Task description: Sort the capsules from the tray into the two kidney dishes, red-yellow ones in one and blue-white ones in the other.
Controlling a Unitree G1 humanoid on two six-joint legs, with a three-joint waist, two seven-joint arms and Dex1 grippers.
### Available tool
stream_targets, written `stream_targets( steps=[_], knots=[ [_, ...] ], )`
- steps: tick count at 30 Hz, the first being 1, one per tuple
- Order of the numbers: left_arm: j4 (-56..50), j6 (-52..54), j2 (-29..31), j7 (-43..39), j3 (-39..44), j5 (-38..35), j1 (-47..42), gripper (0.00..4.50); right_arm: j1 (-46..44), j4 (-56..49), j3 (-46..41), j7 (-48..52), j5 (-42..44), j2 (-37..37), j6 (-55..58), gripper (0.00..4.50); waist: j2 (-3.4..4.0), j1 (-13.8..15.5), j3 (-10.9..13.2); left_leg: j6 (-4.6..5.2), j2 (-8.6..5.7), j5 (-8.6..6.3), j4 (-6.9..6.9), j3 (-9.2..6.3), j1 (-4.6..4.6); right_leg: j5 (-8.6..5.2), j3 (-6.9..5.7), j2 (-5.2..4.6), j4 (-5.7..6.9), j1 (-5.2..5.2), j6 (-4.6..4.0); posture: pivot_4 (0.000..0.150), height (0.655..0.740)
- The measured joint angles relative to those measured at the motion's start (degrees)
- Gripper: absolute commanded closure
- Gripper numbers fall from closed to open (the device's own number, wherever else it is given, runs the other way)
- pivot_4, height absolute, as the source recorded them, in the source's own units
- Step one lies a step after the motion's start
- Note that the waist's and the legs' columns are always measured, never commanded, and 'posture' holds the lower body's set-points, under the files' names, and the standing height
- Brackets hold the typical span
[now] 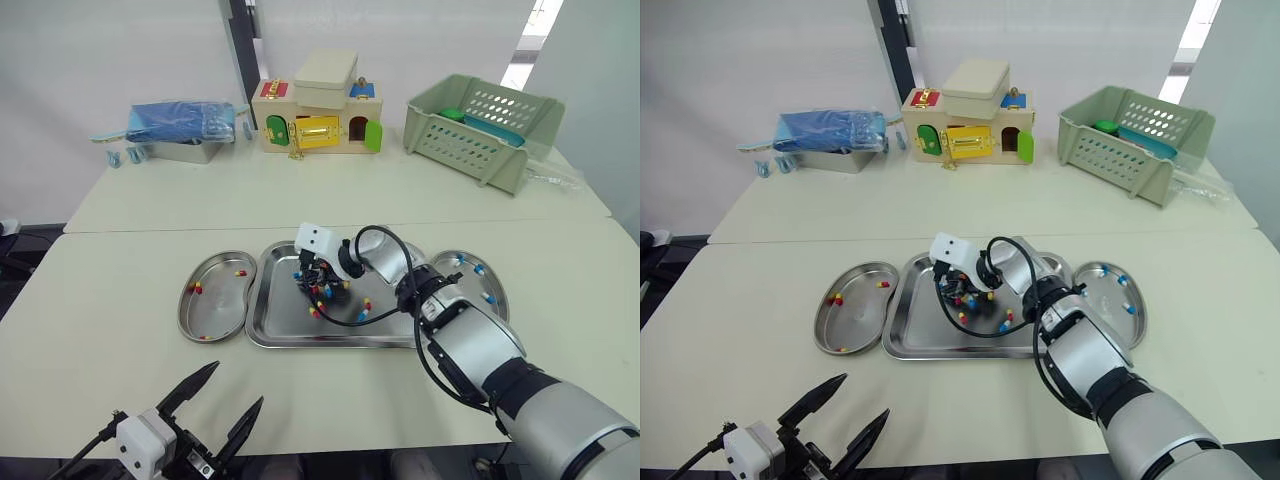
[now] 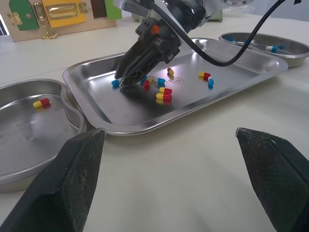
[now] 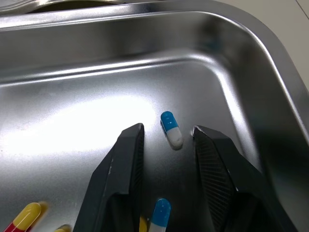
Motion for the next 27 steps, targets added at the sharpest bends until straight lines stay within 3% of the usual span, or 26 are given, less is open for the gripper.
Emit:
stream_targets(
  steps=[6, 7, 13, 23, 27],
  knots=[
    [0.4, -1.1, 0.0, -0.1, -0.1, 0.0, 0.2, 0.0, -0.1, 0.9, -0.5, -0.3, -0.6, 0.6, -0.8, 2.71, 0.0, 0.0, 0.0, 0.0, 0.0, 0.0, 0.0, 0.0, 0.0, 0.0, 0.01, 0.0, 0.0, -0.01, 0.0, 0.15, 0.74],
    [0.6, -1.2, 0.0, -0.1, -0.1, 0.0, 0.3, 0.0, -0.1, 0.9, -0.5, -0.3, -0.6, 0.6, -0.9, 3.12, 0.0, 0.0, 0.0, 0.0, 0.0, 0.0, 0.0, 0.0, 0.0, 0.0, 0.01, 0.0, 0.0, -0.01, 0.0, 0.15, 0.74],
    [2.4, -2.5, 0.0, -0.9, -0.1, 0.0, 0.5, 0.0, -0.1, 0.9, -1.1, -0.4, -1.8, 0.8, -1.3, 4.49, 0.01, 0.0, 0.0, 0.0, 0.0, 0.0, 0.0, 0.01, 0.01, 0.0, 0.01, 0.01, 0.0, -0.02, 0.0, 0.15, 0.74],
    [6.0, -5.4, 0.0, -2.5, -0.1, -0.2, 0.5, 0.0, -0.1, -0.2, -4.3, 2.8, 0.1, 1.4, -0.3, 4.49, 0.02, -0.1, 0.0, 0.0, 0.01, 0.0, -0.01, 0.0, 0.0, 0.0, 0.01, 0.01, 0.0, 0.0, 0.0, 0.15, 0.74],
    [6.1, -5.9, 0.1, -2.6, -0.2, -0.3, 0.4, 0.0, 0.7, -9.3, -6.4, 8.2, 2.9, -2.3, 3.2, 4.49, 0.02, 0.0, 0.0, 0.0, 0.0, 0.0, 0.0, 0.0, -0.04, 0.0, 0.01, 0.01, -0.02, 0.03, 0.0, 0.15, 0.74]
  ],
)
